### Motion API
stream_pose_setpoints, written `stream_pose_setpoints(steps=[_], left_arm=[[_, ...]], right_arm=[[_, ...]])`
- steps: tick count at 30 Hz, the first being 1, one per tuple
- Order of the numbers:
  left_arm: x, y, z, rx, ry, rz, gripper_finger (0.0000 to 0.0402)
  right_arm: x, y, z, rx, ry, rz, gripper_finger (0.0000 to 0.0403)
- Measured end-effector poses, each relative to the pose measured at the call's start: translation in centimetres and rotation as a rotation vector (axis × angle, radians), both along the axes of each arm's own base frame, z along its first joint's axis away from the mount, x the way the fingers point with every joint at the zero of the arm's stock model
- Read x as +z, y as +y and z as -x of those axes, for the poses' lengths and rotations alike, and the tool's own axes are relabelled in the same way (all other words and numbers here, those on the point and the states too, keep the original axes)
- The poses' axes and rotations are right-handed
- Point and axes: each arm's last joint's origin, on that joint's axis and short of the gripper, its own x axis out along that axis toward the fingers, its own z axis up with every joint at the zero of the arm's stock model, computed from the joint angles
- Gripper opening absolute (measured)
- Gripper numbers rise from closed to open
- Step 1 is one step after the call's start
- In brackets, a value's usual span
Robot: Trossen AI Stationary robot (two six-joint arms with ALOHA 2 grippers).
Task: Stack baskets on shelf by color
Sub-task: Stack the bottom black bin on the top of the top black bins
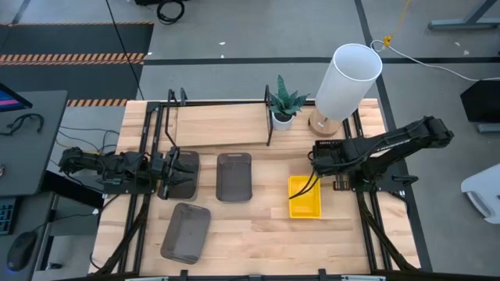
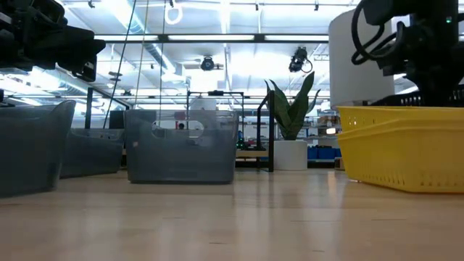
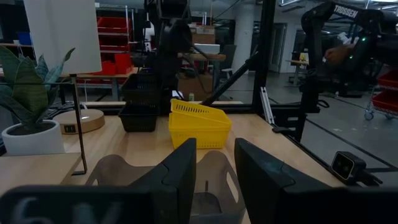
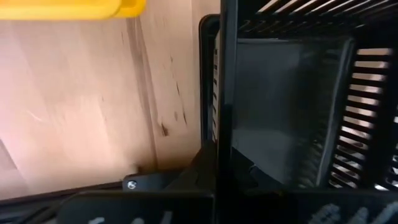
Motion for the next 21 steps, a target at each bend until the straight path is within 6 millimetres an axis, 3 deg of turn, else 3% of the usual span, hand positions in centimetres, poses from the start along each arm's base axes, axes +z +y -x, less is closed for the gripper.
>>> stream_pose_setpoints(steps=[7,21], left_arm=[[0.0,0.0,0.0,0.0,0.0,0.0,0.0117],[0.0,0.0,0.0,0.0,0.0,0.0,0.0117]], right_arm=[[-0.8,-0.3,0.0,0.009,-0.003,0.009,0.0011],[-2.3,-0.9,0.2,-0.023,0.01,0.016,0.0069]])
